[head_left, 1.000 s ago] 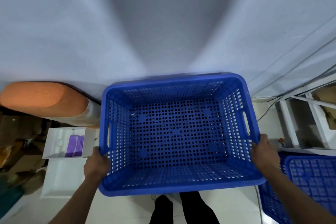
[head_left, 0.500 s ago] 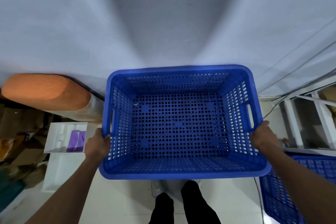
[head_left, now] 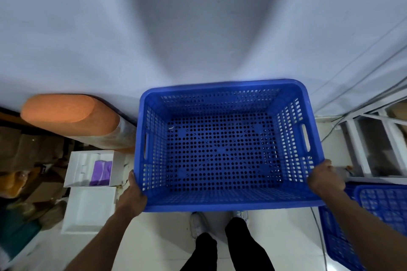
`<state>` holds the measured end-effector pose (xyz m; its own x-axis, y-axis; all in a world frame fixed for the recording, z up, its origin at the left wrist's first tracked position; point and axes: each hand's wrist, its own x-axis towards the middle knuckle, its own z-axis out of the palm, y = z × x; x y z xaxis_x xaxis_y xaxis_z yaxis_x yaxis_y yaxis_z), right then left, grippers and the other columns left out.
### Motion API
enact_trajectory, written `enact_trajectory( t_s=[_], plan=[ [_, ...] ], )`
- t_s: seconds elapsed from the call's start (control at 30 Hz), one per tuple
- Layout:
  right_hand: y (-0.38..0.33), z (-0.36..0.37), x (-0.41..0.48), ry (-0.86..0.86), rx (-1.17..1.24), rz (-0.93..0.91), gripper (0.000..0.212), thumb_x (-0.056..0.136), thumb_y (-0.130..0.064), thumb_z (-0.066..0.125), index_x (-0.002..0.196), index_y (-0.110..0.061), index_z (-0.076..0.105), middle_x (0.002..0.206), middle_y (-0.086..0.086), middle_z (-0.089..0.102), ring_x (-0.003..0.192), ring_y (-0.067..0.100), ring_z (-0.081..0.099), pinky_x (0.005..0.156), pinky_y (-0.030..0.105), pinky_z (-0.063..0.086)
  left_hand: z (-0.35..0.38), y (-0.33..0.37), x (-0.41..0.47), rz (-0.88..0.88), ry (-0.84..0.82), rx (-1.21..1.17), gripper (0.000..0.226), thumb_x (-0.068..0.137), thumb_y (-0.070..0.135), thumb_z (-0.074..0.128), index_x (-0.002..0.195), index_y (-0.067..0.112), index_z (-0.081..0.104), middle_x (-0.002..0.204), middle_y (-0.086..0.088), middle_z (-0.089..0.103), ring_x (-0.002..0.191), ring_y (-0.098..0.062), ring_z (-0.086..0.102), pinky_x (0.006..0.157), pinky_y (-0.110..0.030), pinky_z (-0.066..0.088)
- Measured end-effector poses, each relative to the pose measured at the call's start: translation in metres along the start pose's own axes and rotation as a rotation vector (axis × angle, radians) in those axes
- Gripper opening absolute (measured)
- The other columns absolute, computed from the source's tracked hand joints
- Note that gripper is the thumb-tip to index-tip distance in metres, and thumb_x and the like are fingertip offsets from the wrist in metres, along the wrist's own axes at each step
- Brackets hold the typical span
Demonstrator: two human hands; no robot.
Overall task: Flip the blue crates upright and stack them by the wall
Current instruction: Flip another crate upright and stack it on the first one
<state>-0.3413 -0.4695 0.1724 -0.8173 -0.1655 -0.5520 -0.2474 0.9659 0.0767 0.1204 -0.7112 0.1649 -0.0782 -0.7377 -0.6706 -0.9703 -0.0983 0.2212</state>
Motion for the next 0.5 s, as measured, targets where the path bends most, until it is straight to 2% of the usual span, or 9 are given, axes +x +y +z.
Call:
enact_trajectory(
  t_s=[0.1,0.2,0.33,0.5],
  plan=[
    [-0.003,-0.005,-0.001,0.006,-0.091,-0.004,0.054,0.095,-0.015,0.051,0.138,0.008,0.027,0.137,0.024,0.052,0.123,0.040,0.054,0.094,0.044,0.045,0.001,-0.008,0.012,-0.005,0.004,-0.009,0.091,0.086,0.005,0.052,0.154,0.022,-0.006,0.111,-0.019,0.064,0.082,-0.036,0.066,0.069,-0.046,0.060],
    [-0.004,-0.002,0.000,0.006,-0.122,-0.011,0.051,0.095,-0.013,0.050,0.136,0.006,0.028,0.133,0.024,0.055,0.119,0.040,0.057,0.090,0.044,0.046,0.003,-0.012,0.020,0.027,0.029,-0.007,0.088,0.085,0.005,0.054,0.152,0.021,0.000,0.110,-0.018,0.065,0.084,-0.037,0.067,0.070,-0.046,0.060],
    [0.003,0.002,-0.001,0.017,-0.116,-0.039,0.045,0.095,-0.015,0.051,0.132,0.002,0.031,0.127,0.023,0.059,0.113,0.039,0.060,0.081,0.043,0.046,0.007,-0.021,0.028,0.034,0.040,-0.007,0.085,0.084,0.004,0.057,0.149,0.023,0.005,0.110,-0.017,0.063,0.087,-0.039,0.067,0.072,-0.050,0.060],
    [0.016,0.009,0.001,0.019,-0.006,-0.083,0.044,0.093,-0.015,0.057,0.126,-0.003,0.032,0.124,0.025,0.056,0.111,0.045,0.058,0.084,0.048,0.049,0.009,-0.021,0.027,0.066,0.061,-0.014,0.083,0.085,0.006,0.058,0.151,0.021,0.009,0.111,-0.016,0.061,0.089,-0.039,0.066,0.074,-0.052,0.060]
  ],
)
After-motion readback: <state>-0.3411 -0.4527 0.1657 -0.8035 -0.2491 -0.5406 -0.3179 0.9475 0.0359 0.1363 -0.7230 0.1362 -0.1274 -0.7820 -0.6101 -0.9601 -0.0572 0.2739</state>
